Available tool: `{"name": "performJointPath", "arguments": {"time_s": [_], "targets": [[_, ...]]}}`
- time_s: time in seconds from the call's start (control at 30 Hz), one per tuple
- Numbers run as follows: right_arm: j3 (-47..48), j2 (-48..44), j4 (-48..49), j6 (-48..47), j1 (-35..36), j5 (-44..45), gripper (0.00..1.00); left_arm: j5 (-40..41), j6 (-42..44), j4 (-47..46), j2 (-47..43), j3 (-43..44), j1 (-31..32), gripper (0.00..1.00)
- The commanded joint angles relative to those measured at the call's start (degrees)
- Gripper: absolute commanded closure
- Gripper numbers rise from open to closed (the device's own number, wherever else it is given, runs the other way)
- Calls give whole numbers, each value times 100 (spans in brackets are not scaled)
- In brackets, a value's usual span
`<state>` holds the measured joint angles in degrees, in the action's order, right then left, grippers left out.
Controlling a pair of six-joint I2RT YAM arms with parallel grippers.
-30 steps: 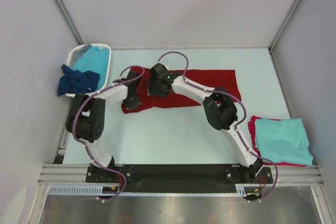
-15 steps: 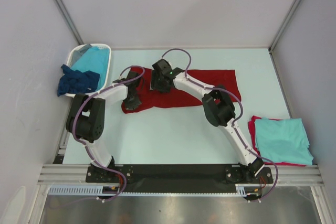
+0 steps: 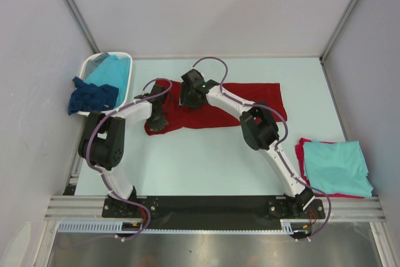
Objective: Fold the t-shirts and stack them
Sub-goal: Fold the other side of the tshirt into a rectangle
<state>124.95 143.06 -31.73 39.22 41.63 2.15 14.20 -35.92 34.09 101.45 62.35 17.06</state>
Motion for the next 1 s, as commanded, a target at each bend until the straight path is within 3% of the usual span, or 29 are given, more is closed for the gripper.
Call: {"name": "performJointPath", "arguments": {"time_s": [0.0,0.33,0.77,0.97], "targets": [[118,-191,263,33,-49,145,43,-259,50,230,41,-205,-36,100],[346,-156,334,15,-251,198,43,-268,50,230,59,-205,-36,100],[1462,458,53,-81,-691,119,41,-295,50,221,121,-188,-36,100],[858,-14,8,-292,-595,267,43,-286,59,248,103,-170,-36,100]]}}
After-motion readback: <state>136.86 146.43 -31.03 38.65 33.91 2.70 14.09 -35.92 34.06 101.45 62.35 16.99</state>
